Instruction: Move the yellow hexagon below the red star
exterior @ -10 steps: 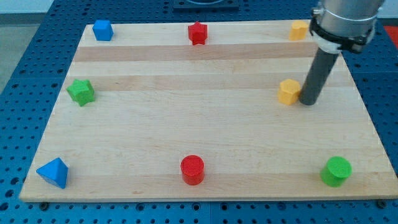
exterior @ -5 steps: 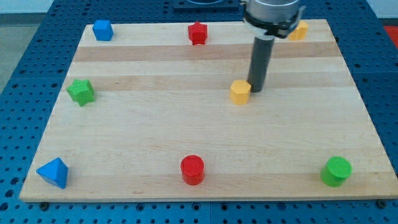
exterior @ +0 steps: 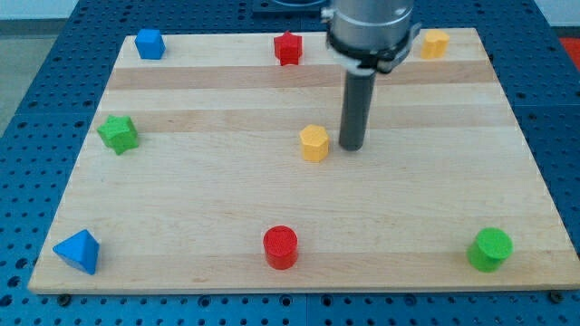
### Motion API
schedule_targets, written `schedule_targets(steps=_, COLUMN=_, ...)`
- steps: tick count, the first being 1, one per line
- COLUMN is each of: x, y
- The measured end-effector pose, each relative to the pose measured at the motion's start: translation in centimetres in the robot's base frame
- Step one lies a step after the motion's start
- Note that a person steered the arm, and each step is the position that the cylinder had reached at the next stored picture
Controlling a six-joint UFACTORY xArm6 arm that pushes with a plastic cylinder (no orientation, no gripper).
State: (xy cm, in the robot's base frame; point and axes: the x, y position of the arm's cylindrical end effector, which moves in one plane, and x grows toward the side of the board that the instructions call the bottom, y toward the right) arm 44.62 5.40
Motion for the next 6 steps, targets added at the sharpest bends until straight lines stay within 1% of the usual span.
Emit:
schedule_targets(steps=1, x=1.4, y=-1.5)
schedule_targets(steps=3, x=0.1, y=-3.1)
schedule_targets(steps=4, x=0.1, y=-3.2)
schedule_targets(steps=6, x=0.6, y=-0.9)
